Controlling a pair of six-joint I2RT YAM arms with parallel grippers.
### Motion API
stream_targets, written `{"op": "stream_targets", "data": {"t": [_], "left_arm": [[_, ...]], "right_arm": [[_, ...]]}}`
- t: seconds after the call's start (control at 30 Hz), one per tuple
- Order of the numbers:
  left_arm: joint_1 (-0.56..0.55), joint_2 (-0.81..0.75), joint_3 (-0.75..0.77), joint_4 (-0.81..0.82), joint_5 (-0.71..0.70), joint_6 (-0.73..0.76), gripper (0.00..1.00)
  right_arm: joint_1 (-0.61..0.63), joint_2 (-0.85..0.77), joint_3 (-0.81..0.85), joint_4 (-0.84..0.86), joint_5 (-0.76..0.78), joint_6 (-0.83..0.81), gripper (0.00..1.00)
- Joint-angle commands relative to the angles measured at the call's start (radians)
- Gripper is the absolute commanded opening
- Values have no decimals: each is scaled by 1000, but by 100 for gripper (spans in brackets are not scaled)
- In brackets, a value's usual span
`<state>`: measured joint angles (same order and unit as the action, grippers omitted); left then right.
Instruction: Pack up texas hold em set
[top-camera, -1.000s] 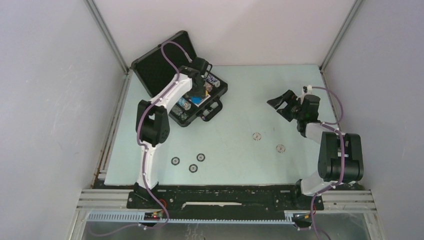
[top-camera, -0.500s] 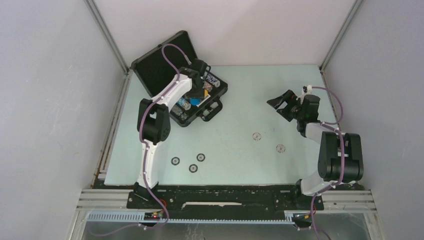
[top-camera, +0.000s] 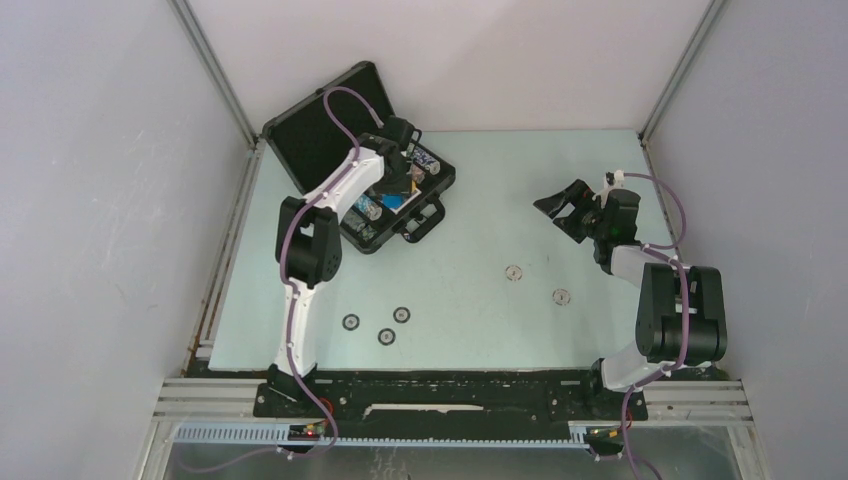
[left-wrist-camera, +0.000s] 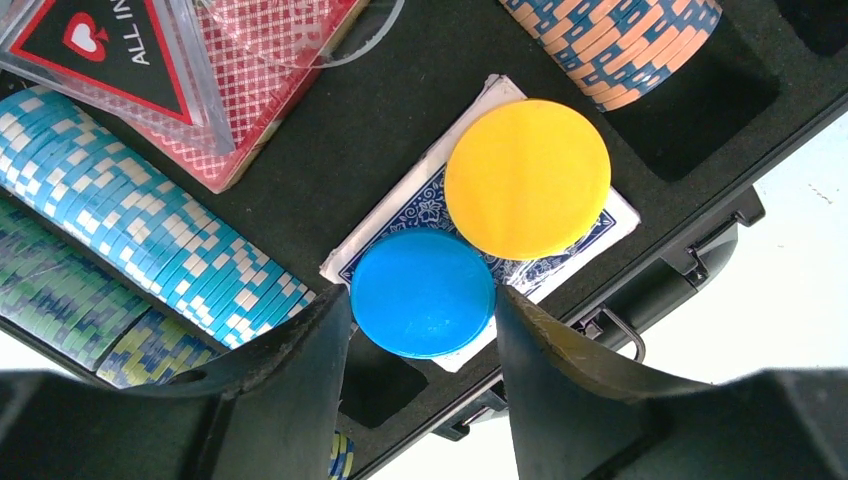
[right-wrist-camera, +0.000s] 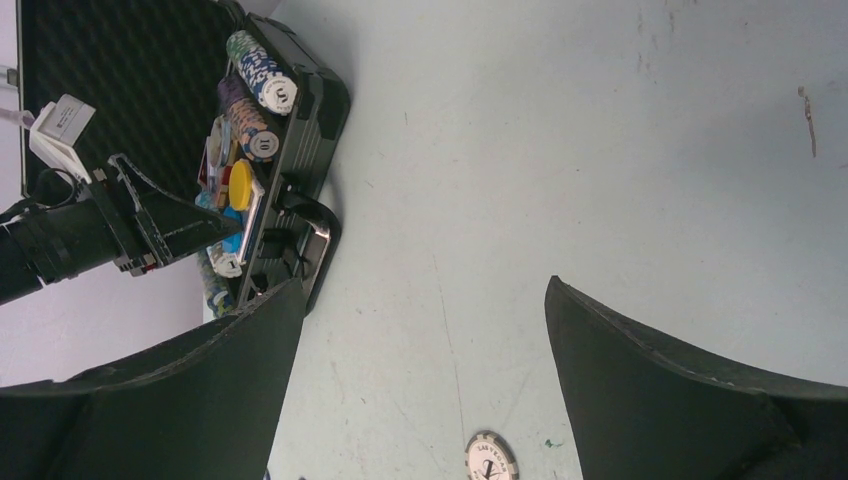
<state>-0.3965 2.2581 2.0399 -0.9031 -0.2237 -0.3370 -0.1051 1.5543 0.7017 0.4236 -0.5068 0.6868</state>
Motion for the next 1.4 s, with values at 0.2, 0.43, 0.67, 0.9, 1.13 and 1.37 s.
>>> {"op": "stream_targets", "data": {"t": [0.2,0.43,0.67,0.9,1.13,1.37], "left_arm": [[-2,-78,33,16,16,32,72],[-39,-212,25,-41,0,51,84],[-197,-525,-78,-88,47,111,91],[-404,-758,-219,-46,5,145,91],[-557,-898,-378,43,2,149,94],[-589,-909,-400,56,-7,153,95]], "right_arm": [[0,18,17,21,-19,-6,99],[45,9,64,-78,6,-87,100],[232,-106,160,-351,162,-255,100],[402,-229,115,-460,29,-185,100],[429,-370,100,-928,406,-44,100],[325,-451,159,-1283,711,78,100]]}}
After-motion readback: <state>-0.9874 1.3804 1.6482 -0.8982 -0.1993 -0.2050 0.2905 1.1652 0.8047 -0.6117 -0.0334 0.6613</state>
